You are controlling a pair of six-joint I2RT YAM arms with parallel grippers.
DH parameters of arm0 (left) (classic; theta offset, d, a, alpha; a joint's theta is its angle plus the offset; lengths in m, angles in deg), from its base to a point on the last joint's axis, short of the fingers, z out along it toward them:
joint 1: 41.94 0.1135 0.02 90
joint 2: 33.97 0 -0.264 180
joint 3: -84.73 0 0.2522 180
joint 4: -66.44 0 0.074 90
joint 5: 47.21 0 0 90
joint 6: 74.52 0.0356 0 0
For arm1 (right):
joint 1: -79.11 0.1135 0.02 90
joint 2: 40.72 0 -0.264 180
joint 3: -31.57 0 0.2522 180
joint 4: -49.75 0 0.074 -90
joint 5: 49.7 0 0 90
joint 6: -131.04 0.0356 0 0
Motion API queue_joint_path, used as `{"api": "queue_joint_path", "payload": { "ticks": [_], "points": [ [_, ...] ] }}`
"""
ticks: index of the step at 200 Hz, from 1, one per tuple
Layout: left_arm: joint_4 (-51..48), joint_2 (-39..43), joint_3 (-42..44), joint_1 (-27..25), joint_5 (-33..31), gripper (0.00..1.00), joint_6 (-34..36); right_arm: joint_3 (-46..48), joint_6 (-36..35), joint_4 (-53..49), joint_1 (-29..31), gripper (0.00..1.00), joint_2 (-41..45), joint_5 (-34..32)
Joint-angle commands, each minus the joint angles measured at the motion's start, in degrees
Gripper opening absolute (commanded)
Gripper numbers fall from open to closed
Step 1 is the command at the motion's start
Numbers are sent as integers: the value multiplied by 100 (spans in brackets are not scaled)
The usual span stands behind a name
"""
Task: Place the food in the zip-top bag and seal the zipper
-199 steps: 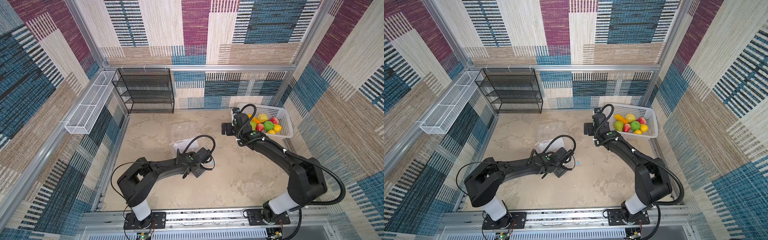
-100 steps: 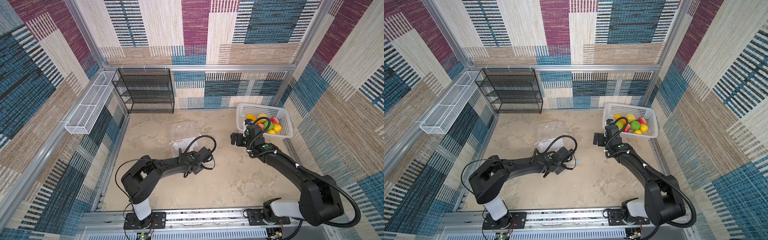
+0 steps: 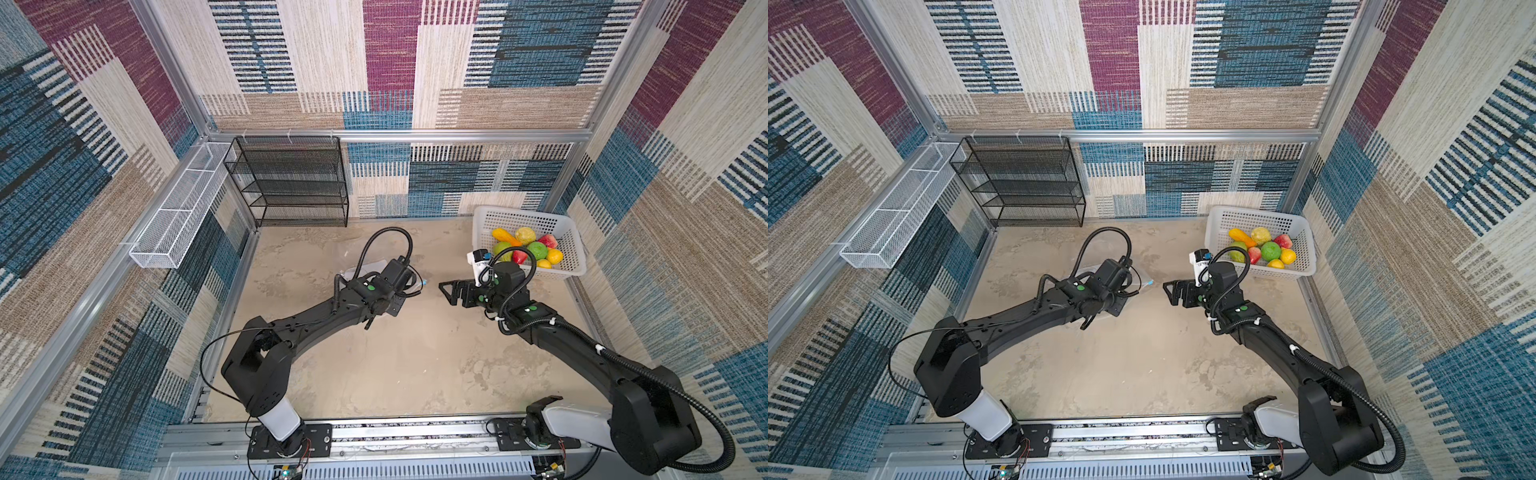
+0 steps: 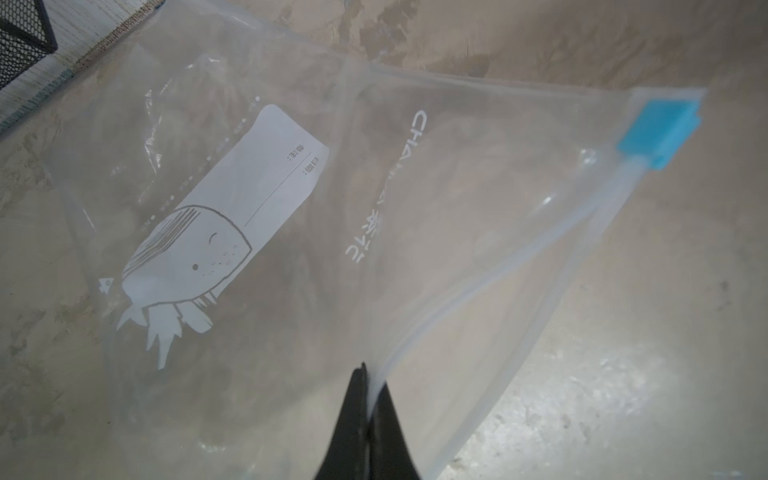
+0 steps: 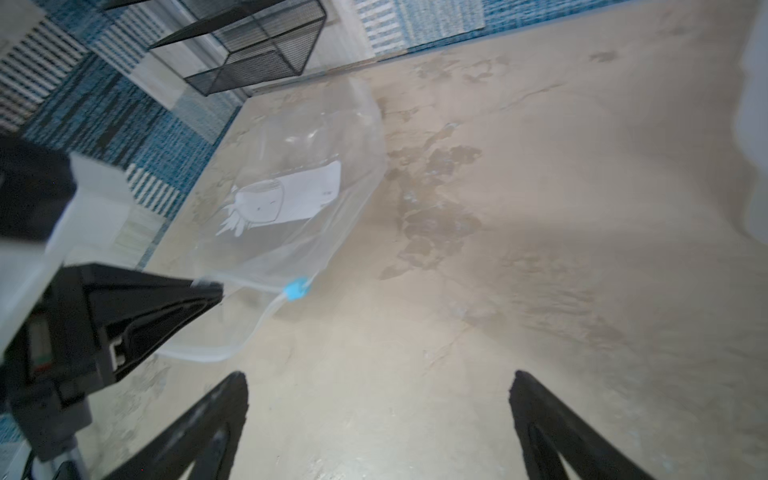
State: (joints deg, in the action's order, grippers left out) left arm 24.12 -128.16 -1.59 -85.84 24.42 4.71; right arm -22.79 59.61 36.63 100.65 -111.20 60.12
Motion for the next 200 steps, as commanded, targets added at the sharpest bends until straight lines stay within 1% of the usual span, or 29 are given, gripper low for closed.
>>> {"api": "queue_joint_path", "payload": {
  "ticks": [1, 26, 56, 85, 99, 121, 152, 177, 200],
  "points": [
    [-194, 68, -260, 21, 573, 0, -1146, 55, 316, 640, 235, 100, 4, 423],
    [-214, 79, -519, 22, 676, 0, -1695, 131, 693, 1065, 379, 98, -115, 677],
    [91, 165, -418, 22, 928, 0, -2135, 90, 906, 1426, 585, 95, -410, 793],
    [439, 342, -80, 22, 1128, 0, -2454, -63, 1116, 1590, 640, 87, -787, 713],
    [602, 472, 119, 22, 1169, 0, -2594, -166, 1182, 1614, 663, 79, -961, 658],
    [840, 670, 428, 22, 1211, 0, -2683, -387, 1184, 1539, 706, 55, -1186, 608],
    [917, 848, 587, 22, 1217, 0, -2692, -519, 1209, 1482, 751, 28, -1398, 473],
    [1000, 920, 657, 22, 1259, 0, -2659, -561, 1276, 1500, 772, 28, -1516, 450],
    [1072, 927, 698, 22, 1339, 0, -2665, -596, 1324, 1510, 823, 32, -1598, 379]
  ]
}}
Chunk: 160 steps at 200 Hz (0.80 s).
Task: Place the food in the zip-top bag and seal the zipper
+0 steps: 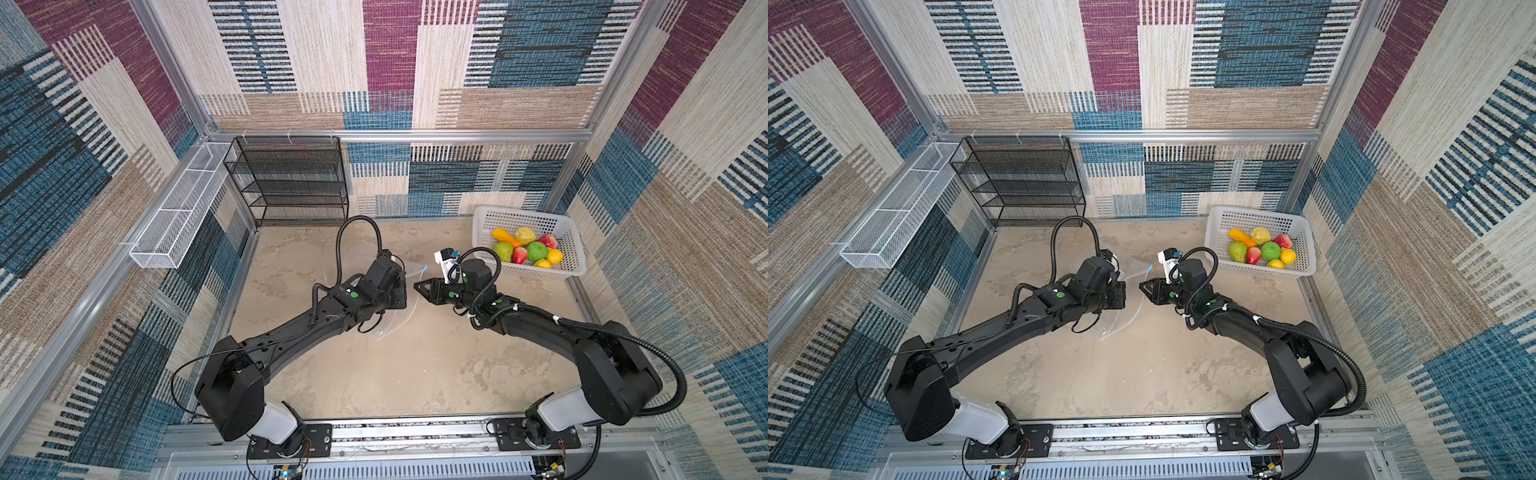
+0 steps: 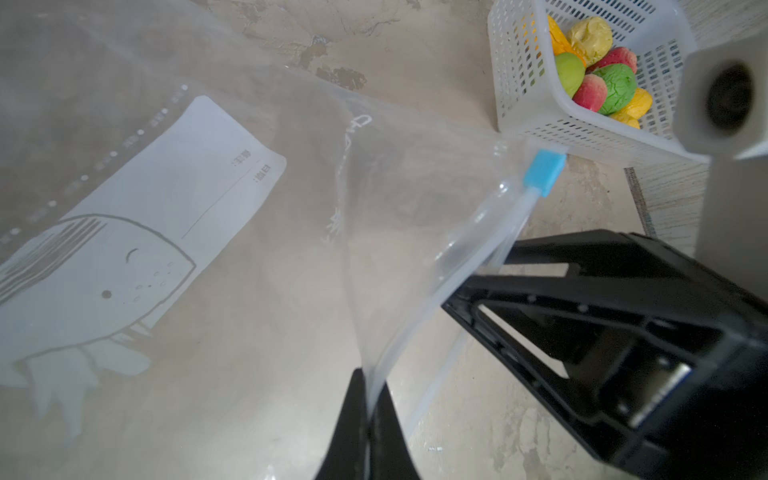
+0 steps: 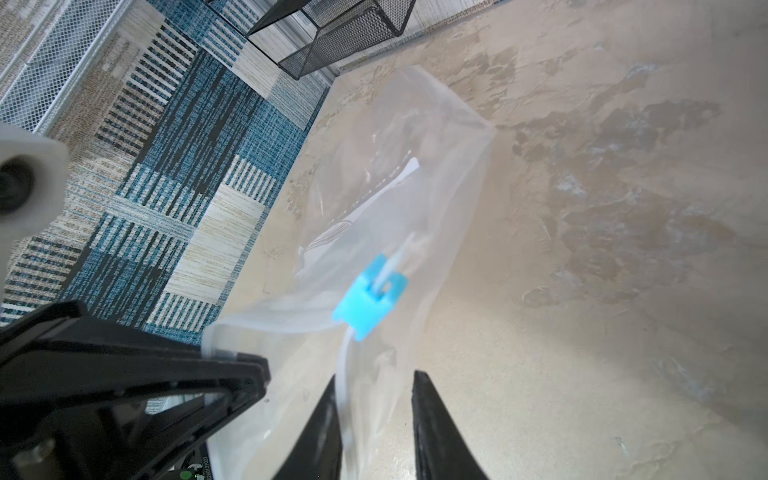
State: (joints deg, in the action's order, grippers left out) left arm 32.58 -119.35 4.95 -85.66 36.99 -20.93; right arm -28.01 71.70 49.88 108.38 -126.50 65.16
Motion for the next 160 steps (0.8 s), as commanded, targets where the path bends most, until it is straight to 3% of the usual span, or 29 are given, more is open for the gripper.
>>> {"api": "queue_joint_path", "payload": {
  "ticks": [1, 25, 58, 89, 110, 146, 152, 160],
  "points": [
    [230, 47, 45, 4, 85, 0, -103, -79, 116, 185, 51, 32, -69, -128],
    [321, 82, 147, 4, 80, 0, -137, -102, 125, 167, 112, 29, -148, -175],
    [235, 33, 224, 4, -116, 0, 58, -104, 40, 118, 157, 0, -75, -244],
    [-141, -127, 44, -13, -208, 29, 348, -163, -100, -73, 167, 0, 56, -313],
    [-192, -196, 28, -31, -281, 39, 475, -190, -130, -148, 166, 0, 131, -287],
    [-205, -353, -7, -66, -175, 37, 571, -238, -138, -236, 166, 0, 141, -226],
    [-205, -372, -7, -75, -152, 34, 584, -247, -154, -254, 170, 0, 120, -227],
    [-218, -368, -7, -81, -130, 21, 591, -274, -182, -300, 166, 0, 92, -233]
  ]
}}
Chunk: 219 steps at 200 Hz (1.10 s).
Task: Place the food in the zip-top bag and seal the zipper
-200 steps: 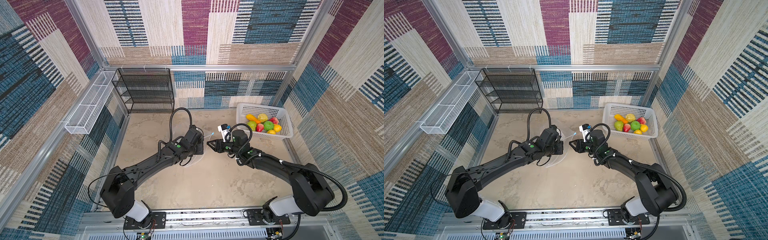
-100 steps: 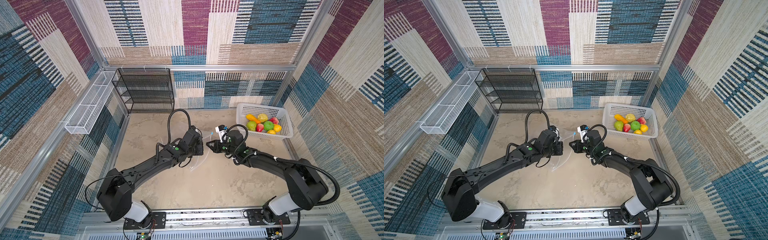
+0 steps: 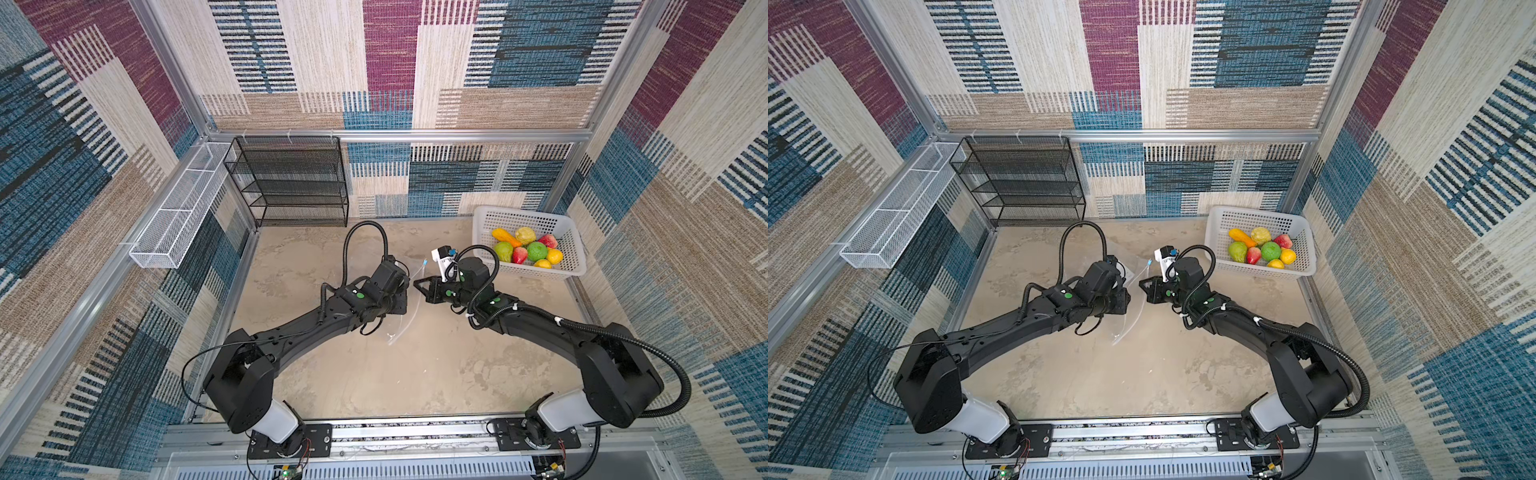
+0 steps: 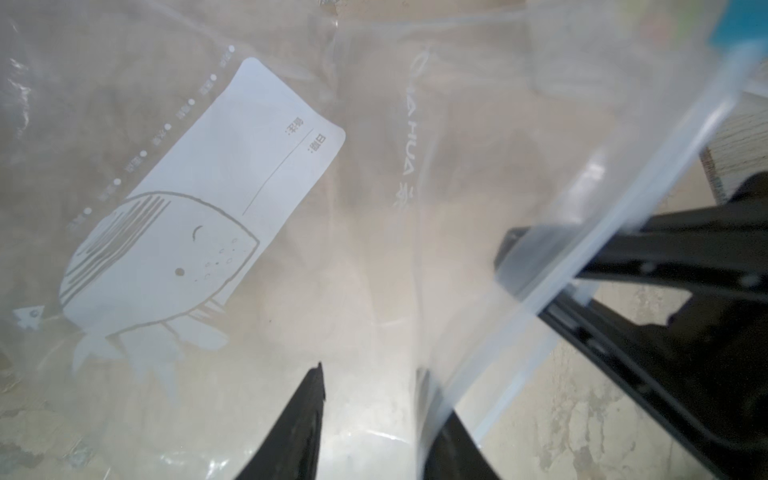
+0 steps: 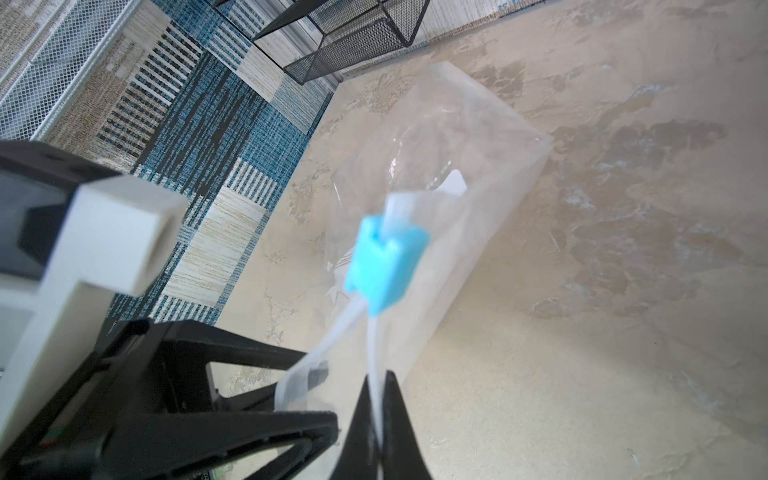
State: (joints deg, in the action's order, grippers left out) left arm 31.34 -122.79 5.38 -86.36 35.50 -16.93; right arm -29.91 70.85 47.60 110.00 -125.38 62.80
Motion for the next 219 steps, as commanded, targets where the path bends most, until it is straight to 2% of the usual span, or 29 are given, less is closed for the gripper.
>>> {"api": "queue_joint_path", "payload": {
  "ticks": [1, 13, 85, 128, 145, 166, 185, 219],
  "points": [
    [-91, -28, -51, -13, 18, 19, 191, -90, -106, -81, 4, 0, -22, -3],
    [-103, 17, -31, -14, 52, 0, 223, -179, -244, -202, 4, 0, -80, -39],
    [-712, 1109, -112, -14, 90, 0, 62, -1785, -1629, -1465, 4, 0, -1167, 34],
    [-889, 1660, -105, -14, -322, 0, -254, -2634, -1873, -1759, 4, 0, -1831, 508],
    [-993, 1621, 5, 10, -689, 0, -443, -2776, -1874, -1764, 9, 0, -2061, 676],
    [-864, 1439, 195, 98, -674, 0, -503, -2795, -1829, -1724, 4, 3, -2275, 703],
    [-717, 1246, 269, 156, -672, 0, -538, -2749, -1747, -1664, 5, 13, -2252, 720],
    [-467, 1073, 259, 375, -597, 0, -503, -2502, -1689, -1658, 9, 50, -1694, 702]
  ]
}}
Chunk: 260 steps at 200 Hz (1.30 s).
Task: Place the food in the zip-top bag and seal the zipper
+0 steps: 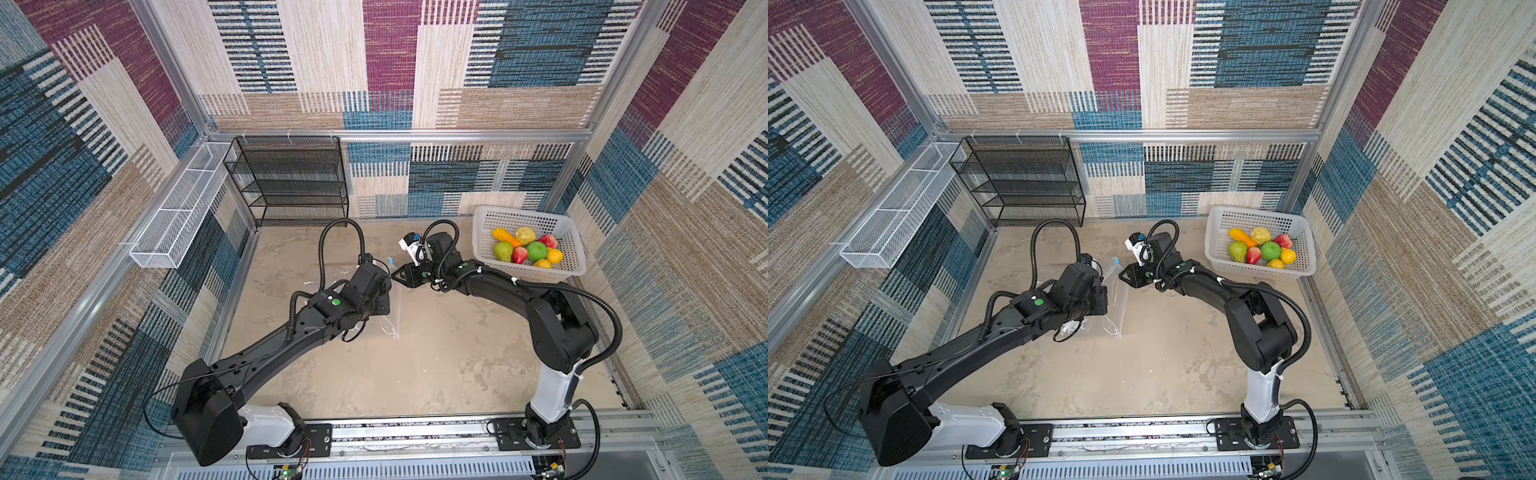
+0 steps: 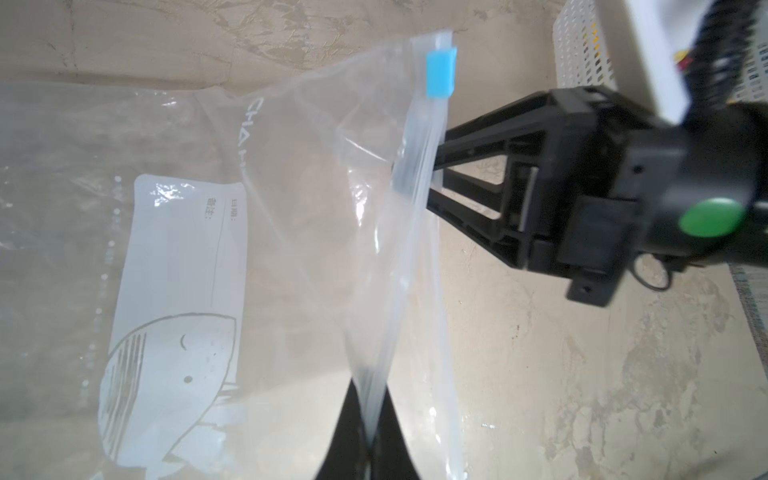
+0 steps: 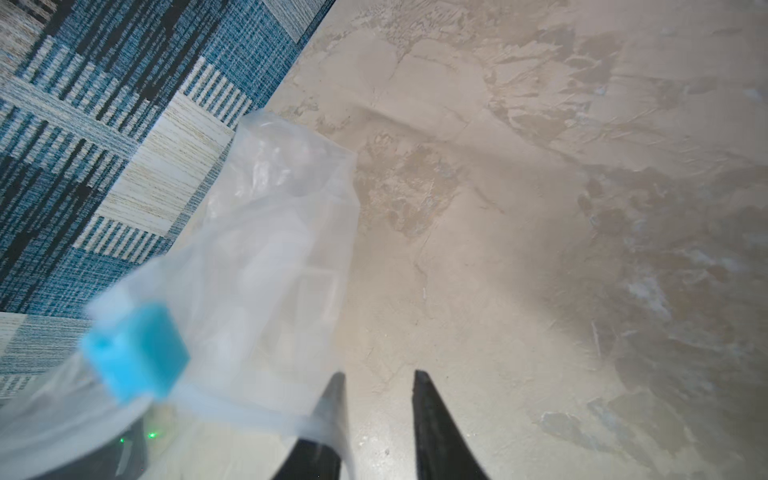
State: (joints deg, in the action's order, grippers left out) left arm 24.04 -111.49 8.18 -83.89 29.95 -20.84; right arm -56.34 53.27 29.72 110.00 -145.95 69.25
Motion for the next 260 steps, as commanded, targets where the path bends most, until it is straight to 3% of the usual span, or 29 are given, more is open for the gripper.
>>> {"api": "queue_joint_path", "payload": {
  "ticks": [1, 15, 60, 99, 117, 156, 190, 217, 260],
  "points": [
    [267, -55, -22, 136, -38, 0, -112, 157, 69, 132, 6, 51, 385, 58],
    [303, -77, -88, 211, 1, 0, -82, 406, 208, 187, 4, 61, 636, 103],
    [403, 12, -165, 266, 104, 0, -50, 1309, 970, 1061, 272, 73, 1006, 288],
    [429, 144, -98, 276, 194, 0, -107, 987, 1330, 1476, 628, 79, 460, 154],
    [423, 267, -26, 293, 190, 0, -180, 632, 1519, 1184, 628, 78, 58, -309],
    [176, 711, 0, 352, -56, 0, -185, -96, 963, 426, 628, 72, -626, -940],
    [-593, 901, -425, 365, -454, 0, -3, -656, 85, -114, 622, 66, -1056, -768],
    [-768, 932, -573, 380, -579, 0, 153, -826, -224, -251, 620, 66, -1238, -516],
    [-293, 559, -435, 659, 182, 0, 222, -878, -311, -198, 620, 69, -1080, -297]
  ]
}}
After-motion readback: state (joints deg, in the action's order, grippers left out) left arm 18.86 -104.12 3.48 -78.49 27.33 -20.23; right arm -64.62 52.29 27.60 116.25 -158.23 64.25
